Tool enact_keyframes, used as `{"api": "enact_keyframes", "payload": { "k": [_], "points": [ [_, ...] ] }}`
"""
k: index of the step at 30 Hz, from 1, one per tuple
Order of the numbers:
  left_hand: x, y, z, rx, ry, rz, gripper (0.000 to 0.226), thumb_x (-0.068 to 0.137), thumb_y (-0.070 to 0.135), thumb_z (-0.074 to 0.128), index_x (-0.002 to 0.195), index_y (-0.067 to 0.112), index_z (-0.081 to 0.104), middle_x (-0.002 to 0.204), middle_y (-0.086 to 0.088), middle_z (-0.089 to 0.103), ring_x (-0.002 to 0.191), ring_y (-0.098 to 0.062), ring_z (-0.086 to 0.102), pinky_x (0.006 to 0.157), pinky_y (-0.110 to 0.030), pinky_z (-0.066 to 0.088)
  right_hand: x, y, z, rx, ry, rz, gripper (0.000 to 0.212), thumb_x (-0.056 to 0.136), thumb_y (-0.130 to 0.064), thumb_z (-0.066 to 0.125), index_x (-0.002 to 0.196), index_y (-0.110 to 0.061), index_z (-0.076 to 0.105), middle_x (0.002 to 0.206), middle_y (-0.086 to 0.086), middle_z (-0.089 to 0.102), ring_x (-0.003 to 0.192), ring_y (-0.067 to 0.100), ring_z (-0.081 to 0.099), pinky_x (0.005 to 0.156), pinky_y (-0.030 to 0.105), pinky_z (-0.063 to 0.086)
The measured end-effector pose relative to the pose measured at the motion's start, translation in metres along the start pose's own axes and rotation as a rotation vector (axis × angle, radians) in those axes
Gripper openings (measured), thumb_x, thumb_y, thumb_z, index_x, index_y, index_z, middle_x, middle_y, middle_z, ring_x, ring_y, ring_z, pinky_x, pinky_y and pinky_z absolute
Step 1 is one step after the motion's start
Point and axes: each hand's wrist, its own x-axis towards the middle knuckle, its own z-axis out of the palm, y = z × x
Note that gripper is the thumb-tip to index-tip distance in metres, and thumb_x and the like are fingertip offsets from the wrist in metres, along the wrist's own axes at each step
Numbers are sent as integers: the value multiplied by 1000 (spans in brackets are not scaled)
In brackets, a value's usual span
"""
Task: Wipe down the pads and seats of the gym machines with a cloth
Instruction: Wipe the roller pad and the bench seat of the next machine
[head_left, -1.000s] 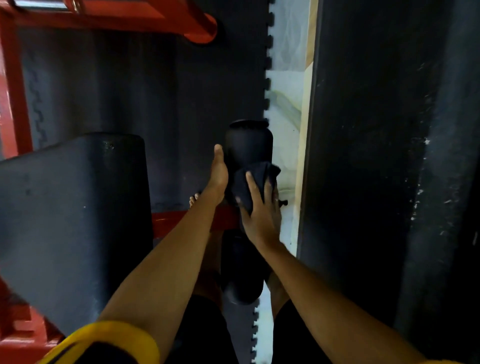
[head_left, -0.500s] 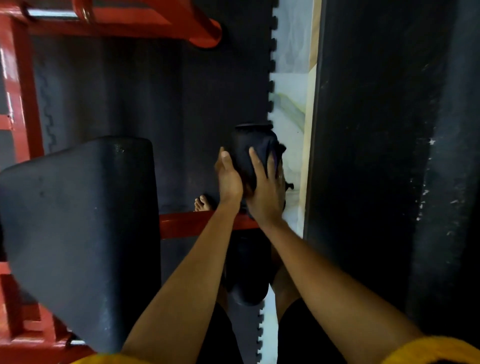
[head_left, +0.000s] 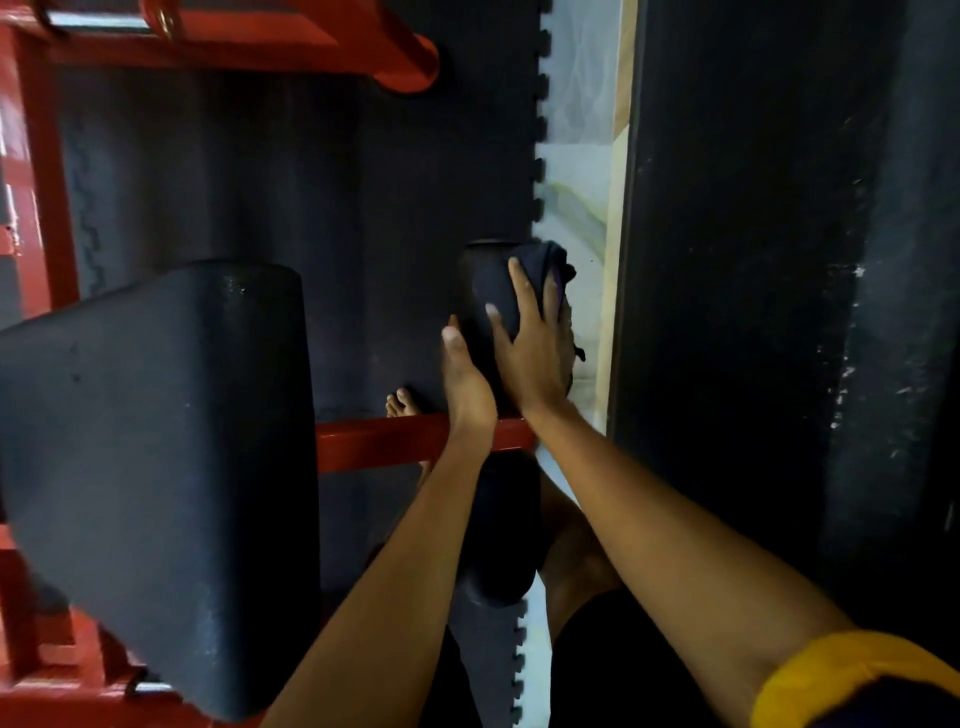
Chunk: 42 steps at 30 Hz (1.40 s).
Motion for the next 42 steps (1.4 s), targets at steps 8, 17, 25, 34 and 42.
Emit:
{"api": "enact_keyframes", "payload": {
  "k": [8,17,25,34,42],
  "points": [
    [29,10,-3,62,-104,-182,71,103,63,8,141,22,52,130,4,60,127,-13,52,107,-27,37,-98,41,21,-42,-94,-123,64,102,-57,35,161,-39,21,166,12,19,151,41,23,113,63,37],
    [-16,-26,-12,366,-124,122,78,96,72,17,160,27,22,166,10,19,150,1,16,123,-28,10,22,5,-1,-9,76,-23,59,104,-55,42,158,-34,32,165,13,27,137,42,45,100,52,49],
    [37,6,1,207,-96,48,80,98,69,22,153,14,37,158,-5,39,146,-18,35,122,-36,26,-94,41,29,-48,-85,-70,66,101,-61,37,160,-46,12,167,12,14,153,43,17,113,65,36],
    [5,-13,0,236,-177,169,65,106,56,21,161,20,18,168,6,13,152,-2,11,127,-30,9,-3,8,1,60,57,11,58,102,-51,42,158,-39,30,167,10,20,142,39,36,109,54,39],
    [33,5,-13,83,-57,58,60,108,52,21,159,20,27,163,3,29,149,-10,26,121,-24,17,-45,25,8,65,56,-55,58,104,-50,45,158,-37,29,167,12,21,145,40,35,109,51,41]
  ]
}}
